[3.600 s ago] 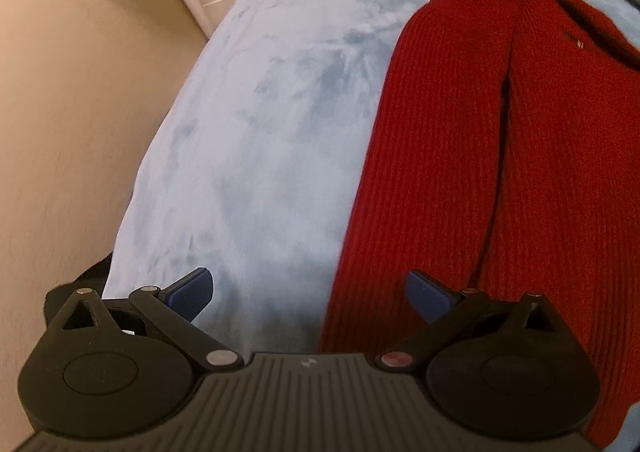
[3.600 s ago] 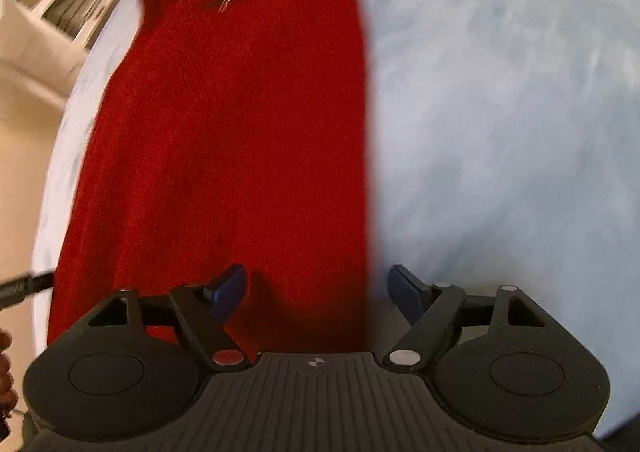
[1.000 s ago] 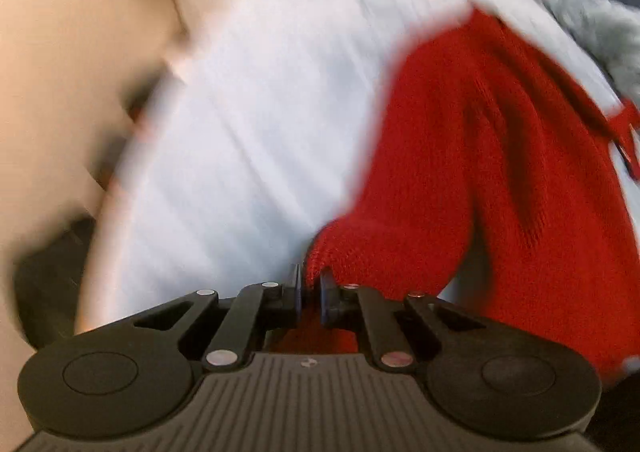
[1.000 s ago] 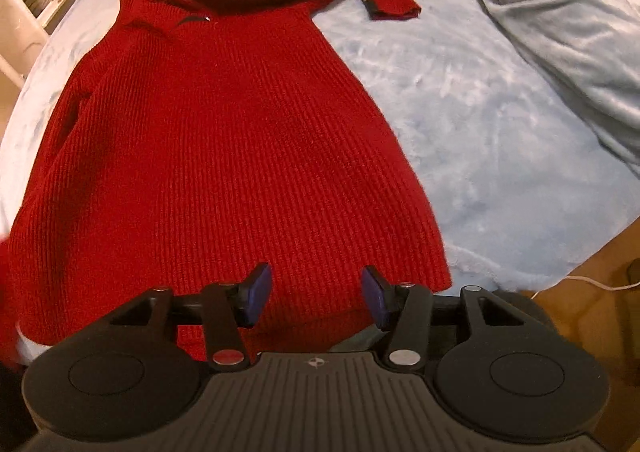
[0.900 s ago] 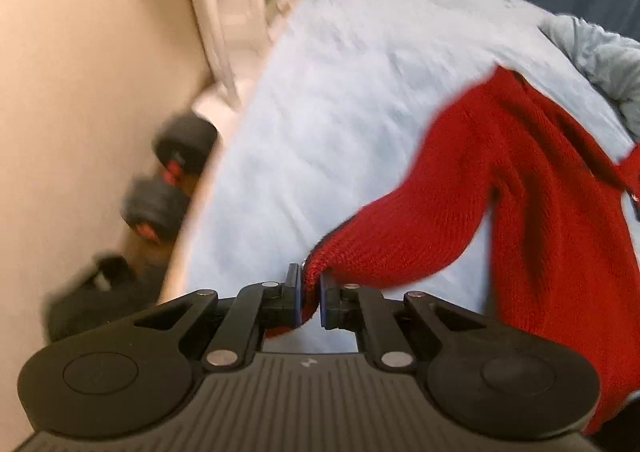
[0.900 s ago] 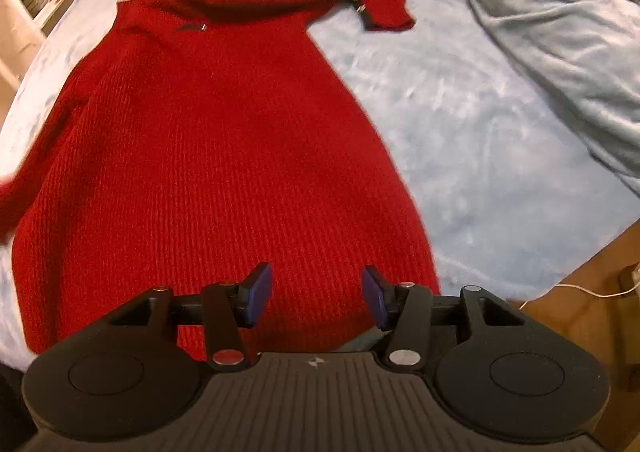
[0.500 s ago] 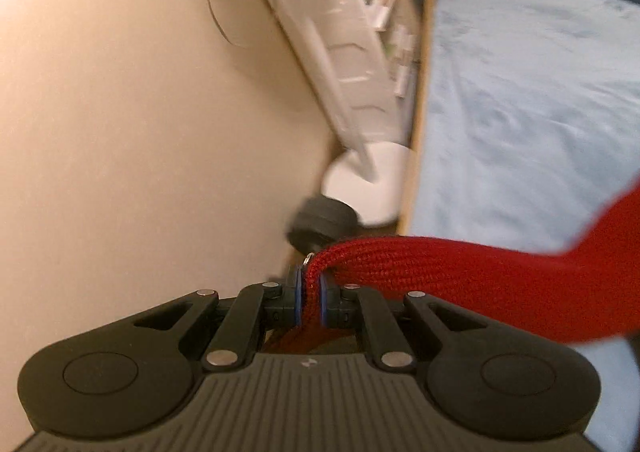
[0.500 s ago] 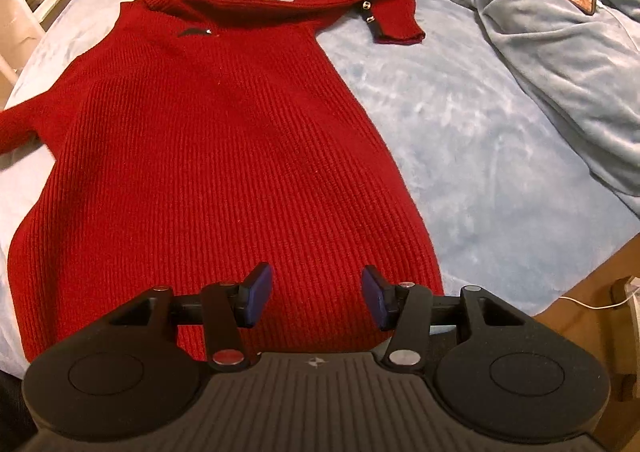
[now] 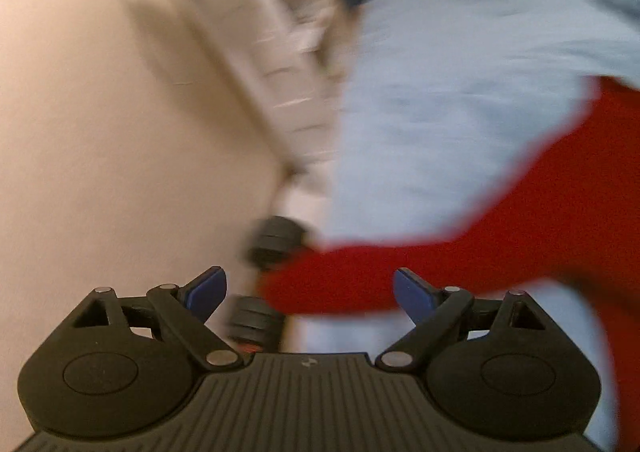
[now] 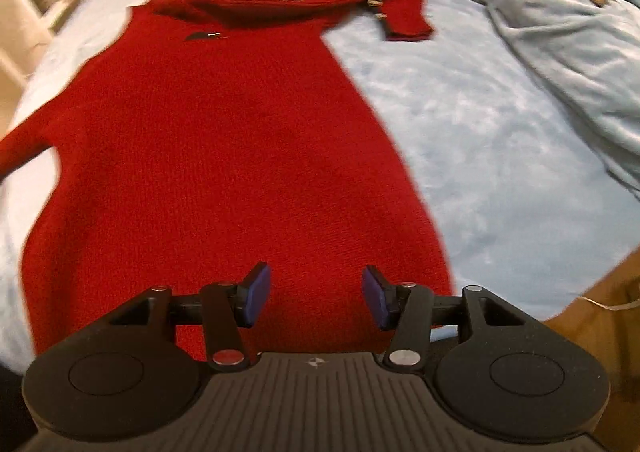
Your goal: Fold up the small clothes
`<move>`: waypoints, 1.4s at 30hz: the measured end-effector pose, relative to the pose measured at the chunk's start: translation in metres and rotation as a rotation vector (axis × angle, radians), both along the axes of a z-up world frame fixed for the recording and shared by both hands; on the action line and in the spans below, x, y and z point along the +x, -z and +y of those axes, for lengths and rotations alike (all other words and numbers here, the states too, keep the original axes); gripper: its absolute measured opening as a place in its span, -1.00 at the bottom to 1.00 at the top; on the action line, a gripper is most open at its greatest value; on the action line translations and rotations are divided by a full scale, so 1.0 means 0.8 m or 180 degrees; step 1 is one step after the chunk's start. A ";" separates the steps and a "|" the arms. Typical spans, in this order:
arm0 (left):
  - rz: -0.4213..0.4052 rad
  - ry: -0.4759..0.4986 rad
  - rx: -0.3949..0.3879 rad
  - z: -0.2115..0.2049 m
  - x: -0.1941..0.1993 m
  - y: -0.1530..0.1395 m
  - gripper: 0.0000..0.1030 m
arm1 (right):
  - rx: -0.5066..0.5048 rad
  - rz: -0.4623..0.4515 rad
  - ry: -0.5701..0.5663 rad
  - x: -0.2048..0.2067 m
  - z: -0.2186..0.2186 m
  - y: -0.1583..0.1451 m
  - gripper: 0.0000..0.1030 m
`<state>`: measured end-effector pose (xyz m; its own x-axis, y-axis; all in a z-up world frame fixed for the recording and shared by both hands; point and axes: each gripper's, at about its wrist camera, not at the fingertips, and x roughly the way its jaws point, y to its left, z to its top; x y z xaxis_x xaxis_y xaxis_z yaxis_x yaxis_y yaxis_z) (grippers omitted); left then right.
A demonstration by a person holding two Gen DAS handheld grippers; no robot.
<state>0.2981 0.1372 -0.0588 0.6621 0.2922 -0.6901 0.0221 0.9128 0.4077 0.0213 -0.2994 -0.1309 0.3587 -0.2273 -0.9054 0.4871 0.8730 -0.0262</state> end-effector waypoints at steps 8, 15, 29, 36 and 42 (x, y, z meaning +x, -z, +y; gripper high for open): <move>0.0689 0.1001 -0.0520 -0.077 -0.257 0.063 0.99 | 0.0159 -0.0058 -0.0345 -0.040 0.063 0.016 0.23; 0.0967 0.1177 -0.0753 -0.106 -0.331 0.095 0.99 | -0.0174 0.0066 -0.0617 -0.057 0.088 0.060 0.34; 0.0908 0.1513 -0.0545 -0.155 -0.320 0.127 0.99 | -0.0093 -0.0497 -0.0162 0.044 0.050 0.037 0.38; 0.0894 0.1330 -0.0544 -0.168 -0.275 0.145 0.99 | -0.0068 -0.0728 0.0194 0.098 -0.012 0.020 0.38; 0.0997 0.0757 -0.0943 -0.135 -0.224 0.142 1.00 | 0.0074 -0.0647 0.0050 0.082 -0.022 0.015 0.39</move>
